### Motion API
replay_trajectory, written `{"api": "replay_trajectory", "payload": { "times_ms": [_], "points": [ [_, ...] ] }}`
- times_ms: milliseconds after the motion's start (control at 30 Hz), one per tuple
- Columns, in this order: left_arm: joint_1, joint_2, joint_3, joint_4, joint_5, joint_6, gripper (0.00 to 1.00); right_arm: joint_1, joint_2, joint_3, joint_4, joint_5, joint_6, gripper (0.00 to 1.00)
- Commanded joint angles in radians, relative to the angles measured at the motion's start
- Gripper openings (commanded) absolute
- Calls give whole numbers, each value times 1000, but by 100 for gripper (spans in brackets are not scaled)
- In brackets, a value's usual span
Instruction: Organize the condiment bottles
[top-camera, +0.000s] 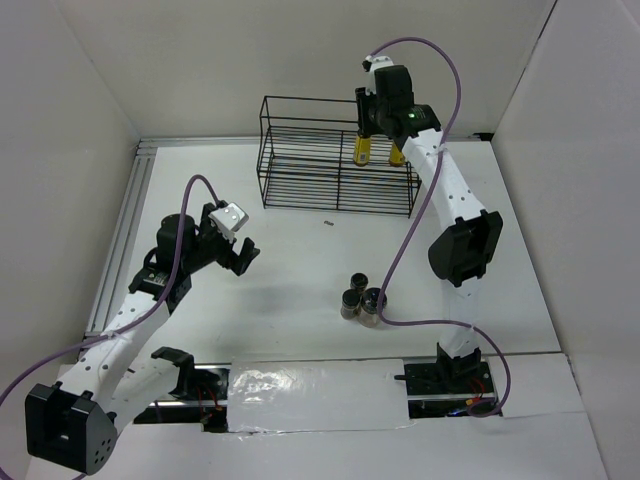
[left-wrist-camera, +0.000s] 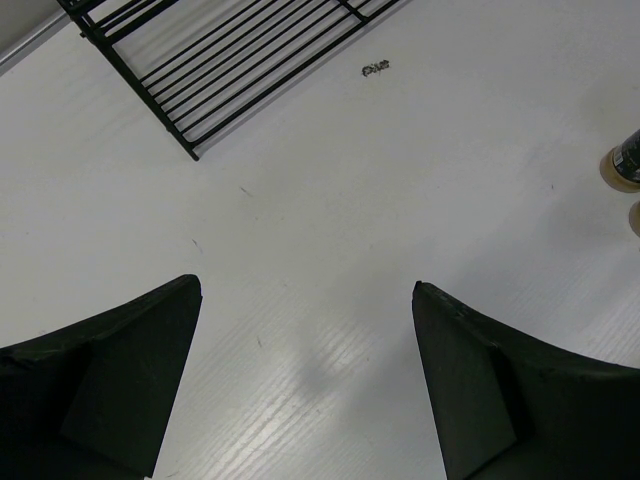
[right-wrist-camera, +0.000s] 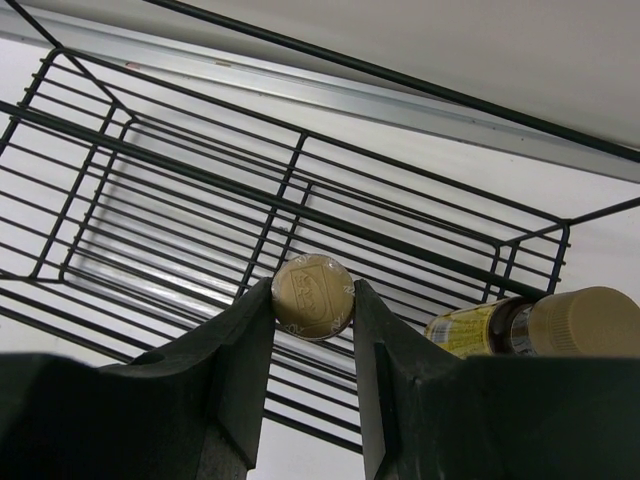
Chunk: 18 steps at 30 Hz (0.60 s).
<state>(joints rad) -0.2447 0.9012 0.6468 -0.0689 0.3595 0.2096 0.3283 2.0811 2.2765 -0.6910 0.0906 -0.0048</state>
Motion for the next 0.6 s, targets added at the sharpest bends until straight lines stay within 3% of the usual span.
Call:
{"api": "replay_trajectory", "payload": {
  "times_ms": [0, 267, 500, 567],
  "points": [
    [1, -12, -9, 26, -2, 16, 99, -9, 14, -22, -1, -3, -6, 41],
    [1, -13, -12, 27, -2, 19, 99, -9, 13, -22, 4, -17, -11, 58],
    [1, -13, -7, 27, -1, 19, 99, -11, 5, -20, 4, -25, -15, 63],
    [1, -12, -6, 26, 1, 19, 99, -9, -4, -12, -8, -26, -17, 69]
  ]
}}
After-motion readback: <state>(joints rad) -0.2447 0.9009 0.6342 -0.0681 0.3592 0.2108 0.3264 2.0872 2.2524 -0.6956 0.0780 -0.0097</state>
